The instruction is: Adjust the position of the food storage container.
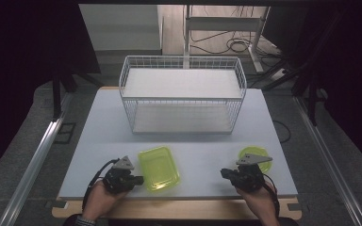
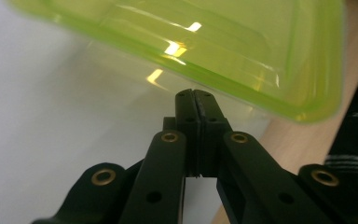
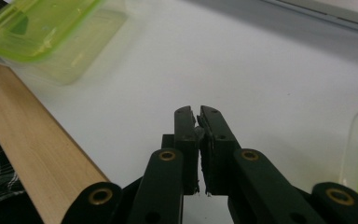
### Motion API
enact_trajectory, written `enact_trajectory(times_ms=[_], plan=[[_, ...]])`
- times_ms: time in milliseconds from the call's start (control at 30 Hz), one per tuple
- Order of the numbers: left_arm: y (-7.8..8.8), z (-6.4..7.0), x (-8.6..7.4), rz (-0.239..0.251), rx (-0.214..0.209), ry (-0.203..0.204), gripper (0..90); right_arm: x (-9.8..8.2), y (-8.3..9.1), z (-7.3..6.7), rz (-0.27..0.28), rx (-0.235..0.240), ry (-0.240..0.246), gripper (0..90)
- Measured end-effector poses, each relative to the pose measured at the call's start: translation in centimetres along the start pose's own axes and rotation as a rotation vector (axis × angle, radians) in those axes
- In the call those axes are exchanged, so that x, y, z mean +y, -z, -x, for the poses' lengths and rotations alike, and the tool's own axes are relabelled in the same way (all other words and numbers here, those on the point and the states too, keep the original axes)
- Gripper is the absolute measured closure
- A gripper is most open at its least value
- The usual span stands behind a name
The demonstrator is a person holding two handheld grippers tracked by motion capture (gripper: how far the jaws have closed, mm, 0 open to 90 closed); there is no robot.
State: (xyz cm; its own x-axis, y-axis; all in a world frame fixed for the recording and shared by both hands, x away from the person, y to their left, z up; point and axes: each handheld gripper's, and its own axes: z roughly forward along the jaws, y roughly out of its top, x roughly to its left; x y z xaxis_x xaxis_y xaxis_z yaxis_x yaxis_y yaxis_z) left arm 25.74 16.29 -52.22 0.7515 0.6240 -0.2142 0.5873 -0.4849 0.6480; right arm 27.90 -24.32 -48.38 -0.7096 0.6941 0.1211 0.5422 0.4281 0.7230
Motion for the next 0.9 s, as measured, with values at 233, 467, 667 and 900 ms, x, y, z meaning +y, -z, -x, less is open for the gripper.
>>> enact_trajectory(times_ms=[233,467,667,900], plan=[[-1.4,1.9,1.6,0.043,-0.133,-0.035,89.9,-0.1,-0.7,-0.8,-0.017,0.033,0.011,85.0],[2.9,-2.1,0.7,0.107,0.097,0.045,89.9,0.1,-1.7,-1.7,-0.034,0.067,0.024,86.0],[1.5,-5.8,2.5,0.150,0.116,0.088,89.9,0.7,-3.1,-3.0,-0.040,0.126,0.018,87.7],[-0.8,-5.8,3.6,0.118,0.063,0.081,89.9,1.5,-5.2,-4.6,-0.066,0.175,0.050,88.2]])
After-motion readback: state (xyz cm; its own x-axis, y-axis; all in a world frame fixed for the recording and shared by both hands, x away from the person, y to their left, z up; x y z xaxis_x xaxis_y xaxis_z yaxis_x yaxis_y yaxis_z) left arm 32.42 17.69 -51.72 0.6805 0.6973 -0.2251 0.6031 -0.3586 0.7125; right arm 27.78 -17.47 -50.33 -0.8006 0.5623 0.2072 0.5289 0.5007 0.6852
